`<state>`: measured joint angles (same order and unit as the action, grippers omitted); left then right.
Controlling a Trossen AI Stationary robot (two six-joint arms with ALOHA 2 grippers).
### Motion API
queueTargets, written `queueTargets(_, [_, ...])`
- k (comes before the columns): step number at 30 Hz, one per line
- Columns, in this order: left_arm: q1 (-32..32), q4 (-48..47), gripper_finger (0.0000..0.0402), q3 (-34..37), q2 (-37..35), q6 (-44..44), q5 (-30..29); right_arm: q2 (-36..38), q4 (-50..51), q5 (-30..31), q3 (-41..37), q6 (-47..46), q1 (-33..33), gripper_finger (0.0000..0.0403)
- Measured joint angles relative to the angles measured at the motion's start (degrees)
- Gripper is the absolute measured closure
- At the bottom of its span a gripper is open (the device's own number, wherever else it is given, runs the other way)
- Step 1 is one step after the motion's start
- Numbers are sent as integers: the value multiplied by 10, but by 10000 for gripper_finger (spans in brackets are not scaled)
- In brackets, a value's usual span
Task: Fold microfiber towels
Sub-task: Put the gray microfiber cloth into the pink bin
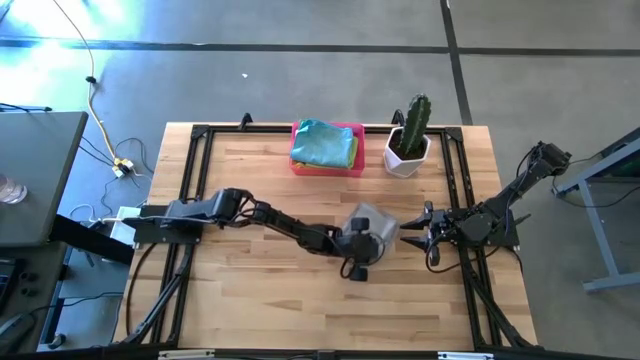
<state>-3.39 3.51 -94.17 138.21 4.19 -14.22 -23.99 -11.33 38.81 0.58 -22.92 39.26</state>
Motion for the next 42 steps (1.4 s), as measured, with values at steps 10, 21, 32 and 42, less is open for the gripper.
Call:
queueTargets(10, [-15,-6,385,2,-9,1,4,0,0,0,0,0,0,238])
queueTargets(21, [29,-121,395,1,-132,24,-35,0,14,0,0,-1,0,238])
queueTargets(32, [175,-131,395,1,-172,122,-26,0,25,0,0,-1,0,238])
queueTargets(42, [292,-192,394,1,-200,104,62,0,26,0,0,-1,0,238])
